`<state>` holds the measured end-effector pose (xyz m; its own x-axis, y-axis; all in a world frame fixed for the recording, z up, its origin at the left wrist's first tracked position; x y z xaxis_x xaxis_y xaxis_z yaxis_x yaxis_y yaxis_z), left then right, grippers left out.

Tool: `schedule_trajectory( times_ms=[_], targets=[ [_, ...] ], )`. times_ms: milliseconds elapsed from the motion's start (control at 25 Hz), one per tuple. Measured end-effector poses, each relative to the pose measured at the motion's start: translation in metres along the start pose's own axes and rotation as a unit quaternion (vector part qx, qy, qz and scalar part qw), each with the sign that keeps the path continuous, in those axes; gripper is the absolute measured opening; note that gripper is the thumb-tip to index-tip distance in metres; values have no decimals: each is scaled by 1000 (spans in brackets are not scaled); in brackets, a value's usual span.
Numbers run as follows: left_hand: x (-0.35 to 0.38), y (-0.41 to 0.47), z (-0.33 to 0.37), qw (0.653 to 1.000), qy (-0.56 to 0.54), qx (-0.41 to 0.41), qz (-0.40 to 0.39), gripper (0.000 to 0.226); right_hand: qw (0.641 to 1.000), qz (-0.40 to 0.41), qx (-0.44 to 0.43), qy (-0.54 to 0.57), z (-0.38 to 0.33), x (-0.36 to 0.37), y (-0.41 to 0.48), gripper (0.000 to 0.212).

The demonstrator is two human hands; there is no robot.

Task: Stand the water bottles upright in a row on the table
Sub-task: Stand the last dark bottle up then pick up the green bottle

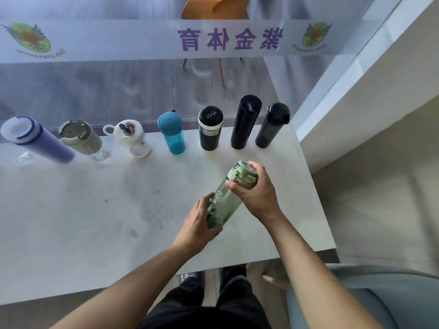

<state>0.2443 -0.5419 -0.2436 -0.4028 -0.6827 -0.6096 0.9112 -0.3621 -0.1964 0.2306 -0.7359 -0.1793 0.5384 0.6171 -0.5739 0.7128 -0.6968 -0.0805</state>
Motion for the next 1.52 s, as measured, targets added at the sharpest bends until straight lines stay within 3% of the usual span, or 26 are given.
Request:
schedule_trajectory(
  times_ms=[120, 240, 480, 880, 1000, 1160, 1520],
  targets=[
    [-7, 15, 21, 994, 65, 70, -58, 88, 1000, 20, -8, 10, 2, -15, 7, 88],
    [-11, 42, 61, 985, 102, 129, -55, 75, 998, 47, -47, -8, 0, -40, 13, 86],
    [14, 87, 138, 978, 125, 164, 11, 58, 991, 92, -90, -27, 13, -97, 59, 82],
    [-1, 174, 233, 910, 247, 257, 213, 57, 985, 122, -116, -47, 36, -161, 190, 83],
    [-2, 202, 244, 895, 305, 253, 207, 68, 985, 103, -131, -51, 32, -158, 224, 84],
    [5, 227, 237, 910, 328, 196, 163, 74, 981, 92, -161, -61, 20, -146, 254, 86],
    [63, 244, 267, 876, 383, 271, 117, 89, 977, 76, -184, -79, 11, -136, 287, 90]
  ],
)
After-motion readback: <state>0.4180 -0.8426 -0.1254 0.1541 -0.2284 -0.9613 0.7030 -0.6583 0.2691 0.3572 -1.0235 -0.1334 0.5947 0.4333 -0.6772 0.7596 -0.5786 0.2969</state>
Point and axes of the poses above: each hand's wrist, its own y-axis towards the middle knuckle, its own x-axis out of the palm, z = x × y, the point moved 8 cm from there along y, towards the middle knuckle, and after that the axes turned 14 degrees about z, right-handed, at the moved point
